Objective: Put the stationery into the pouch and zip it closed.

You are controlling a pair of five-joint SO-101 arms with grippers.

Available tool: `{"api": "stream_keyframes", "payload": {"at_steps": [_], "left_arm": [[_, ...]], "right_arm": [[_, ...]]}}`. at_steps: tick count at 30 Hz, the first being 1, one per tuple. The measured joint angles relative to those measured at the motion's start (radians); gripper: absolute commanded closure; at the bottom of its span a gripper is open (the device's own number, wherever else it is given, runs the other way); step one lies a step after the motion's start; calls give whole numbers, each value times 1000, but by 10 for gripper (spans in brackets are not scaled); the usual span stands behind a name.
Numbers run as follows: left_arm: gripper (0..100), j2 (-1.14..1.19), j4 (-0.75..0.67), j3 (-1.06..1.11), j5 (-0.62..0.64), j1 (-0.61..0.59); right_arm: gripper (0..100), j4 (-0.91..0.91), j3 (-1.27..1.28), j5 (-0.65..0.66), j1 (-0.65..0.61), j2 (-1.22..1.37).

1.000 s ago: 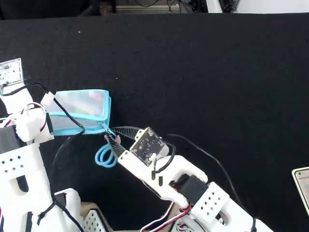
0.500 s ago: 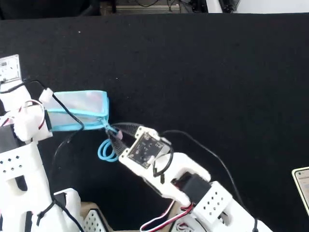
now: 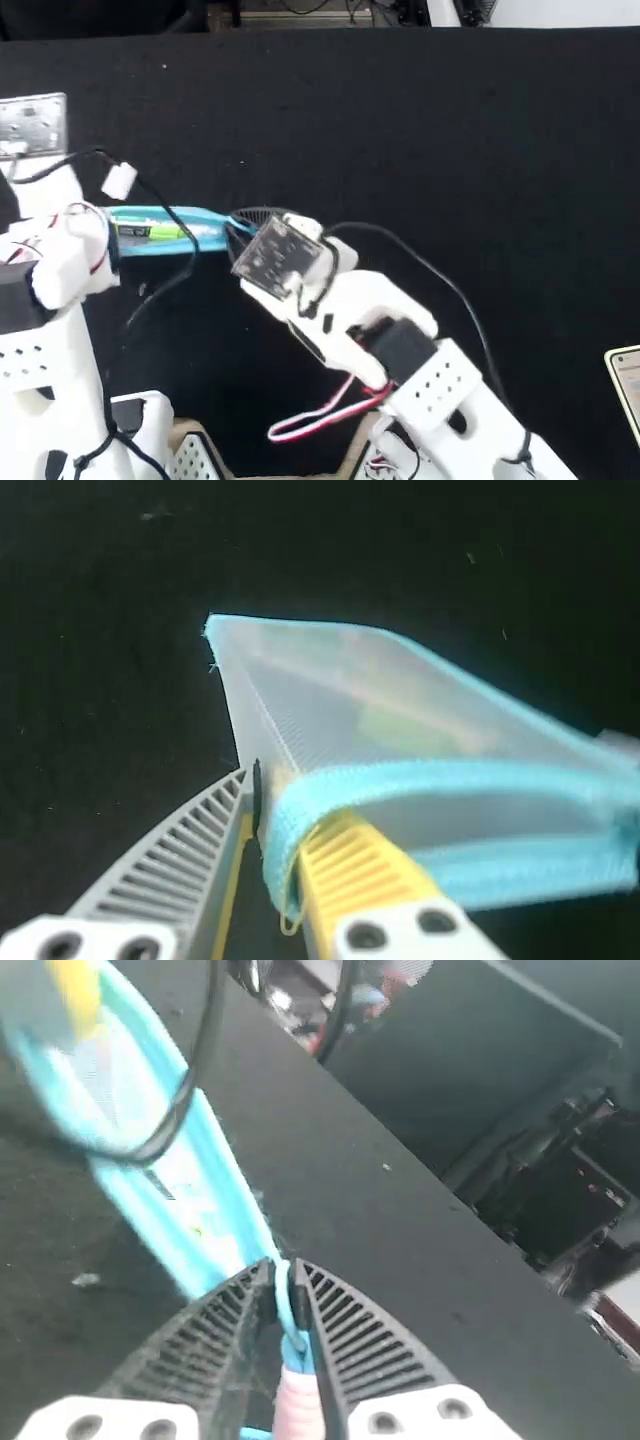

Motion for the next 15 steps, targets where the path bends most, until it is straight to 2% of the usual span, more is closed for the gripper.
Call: {"api": "stream_keyframes", "payload": {"at_steps": [6,12,15], "left_arm": [[970,0,43,-32,-71,-20],[970,3,43,-78,-69,-49],[970,3,49,-80,-26,-51]], "right_arm": [[988,51,-114,3,0,8],[988,83,-206,100,-5,8],[988,110,-221,110,-5,8]]}}
